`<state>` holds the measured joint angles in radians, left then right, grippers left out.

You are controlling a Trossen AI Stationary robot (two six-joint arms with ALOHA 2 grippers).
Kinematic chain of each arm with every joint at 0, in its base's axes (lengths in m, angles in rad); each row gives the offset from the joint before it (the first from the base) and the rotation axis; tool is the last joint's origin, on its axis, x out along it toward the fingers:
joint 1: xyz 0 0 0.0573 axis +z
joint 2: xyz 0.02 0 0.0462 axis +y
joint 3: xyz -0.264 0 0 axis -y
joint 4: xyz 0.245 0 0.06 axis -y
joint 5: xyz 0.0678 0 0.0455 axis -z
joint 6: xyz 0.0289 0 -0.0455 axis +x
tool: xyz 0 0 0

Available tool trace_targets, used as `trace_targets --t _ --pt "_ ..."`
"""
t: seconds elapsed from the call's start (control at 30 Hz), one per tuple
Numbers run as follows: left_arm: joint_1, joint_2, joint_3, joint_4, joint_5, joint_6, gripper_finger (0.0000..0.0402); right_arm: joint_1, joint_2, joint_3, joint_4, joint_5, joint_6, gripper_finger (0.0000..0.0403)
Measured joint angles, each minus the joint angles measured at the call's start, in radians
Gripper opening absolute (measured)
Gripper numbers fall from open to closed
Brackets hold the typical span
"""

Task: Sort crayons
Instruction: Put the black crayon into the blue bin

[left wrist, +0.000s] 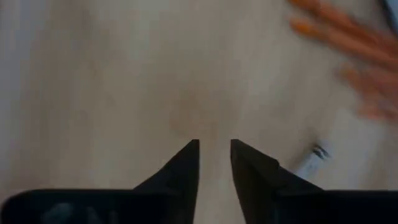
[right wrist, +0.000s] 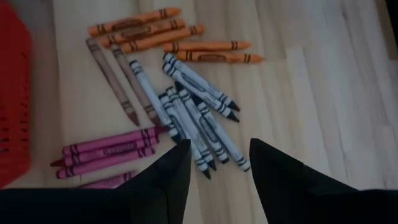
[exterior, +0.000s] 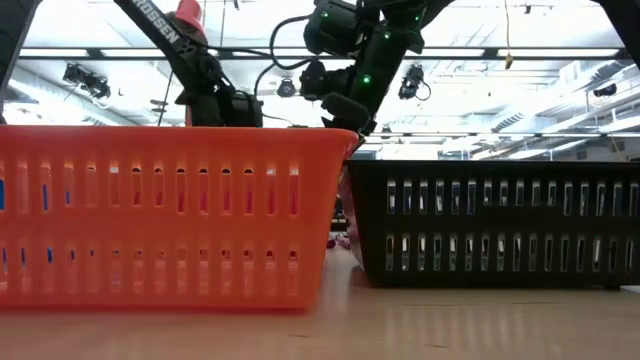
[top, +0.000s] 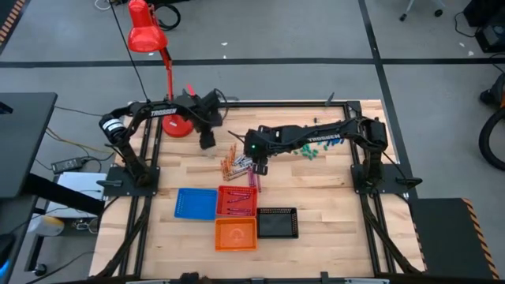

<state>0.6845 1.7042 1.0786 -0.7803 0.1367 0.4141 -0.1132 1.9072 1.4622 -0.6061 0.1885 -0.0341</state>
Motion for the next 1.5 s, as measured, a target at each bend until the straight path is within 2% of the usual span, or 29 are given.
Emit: trace_targets --t 0.13,0.2,0.27,0.4,0.43,0.57,0.8,1.07,1.27,1.5 --pt "-0.091 -0.001 -0.002 -0.229 0.006 -0.061 0.0132 0.009 0.000 -0.030 0.029 0.009 0.000 0.0168" --pt "-0.159 -0.002 -0.016 -0.291 -0.010 -0.105 0.0138 0.009 0.000 -0.048 0.031 0.008 0.006 0.0168" --pt "-0.236 -0.002 -0.044 -0.328 -0.062 -0.112 0.0143 0.009 0.000 -0.061 0.040 0.005 0.016 0.0168" --pt "-0.356 -0.002 -0.103 -0.325 -0.246 -0.150 0.0151 0.010 0.000 -0.101 0.099 0.002 0.011 0.0168" --pt "-0.373 -0.002 -0.119 -0.327 -0.251 -0.165 0.0152 0.010 0.000 -0.105 0.111 0.001 0.008 0.0168" --pt "-0.425 -0.002 -0.189 -0.351 -0.199 -0.199 0.0156 0.010 0.000 -0.114 0.111 0.001 0.008 0.0168" --pt "-0.440 -0.028 -0.236 -0.323 -0.195 -0.240 0.0156 0.010 0.000 -0.113 0.150 -0.005 -0.001 0.0168" --pt "-0.471 -0.219 -0.235 -0.373 -0.177 -0.324 0.0156 0.009 0.000 -0.113 0.141 -0.009 0.008 0.0168" --pt "-0.554 -0.349 -0.235 -0.417 -0.076 -0.465 0.0156 0.022 0.000 -0.113 0.142 -0.009 0.015 0.0168" --pt "-0.713 -0.403 -0.244 -0.422 -0.076 -0.605 0.0156 0.055 0.000 -0.113 0.147 -0.009 0.016 0.0168"
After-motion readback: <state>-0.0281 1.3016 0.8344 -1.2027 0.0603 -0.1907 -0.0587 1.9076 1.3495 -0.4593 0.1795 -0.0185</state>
